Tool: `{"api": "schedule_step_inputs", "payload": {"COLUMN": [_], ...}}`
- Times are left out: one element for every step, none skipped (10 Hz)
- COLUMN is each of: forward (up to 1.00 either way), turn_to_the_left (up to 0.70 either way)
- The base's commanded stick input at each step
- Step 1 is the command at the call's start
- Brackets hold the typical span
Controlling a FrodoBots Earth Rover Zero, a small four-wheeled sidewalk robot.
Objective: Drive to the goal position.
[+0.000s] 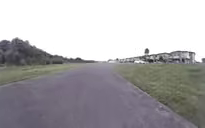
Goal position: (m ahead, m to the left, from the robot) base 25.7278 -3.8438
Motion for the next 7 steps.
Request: {"api": "schedule_step_inputs", "payload": {"forward": [0.7, 0.7, 0.7, 0.7, 0.7, 0.7, 0.7], "turn_to_the_left": [0.14, 0.05, 0.0, 0.0, 0.0, 0.0, 0.0]}}
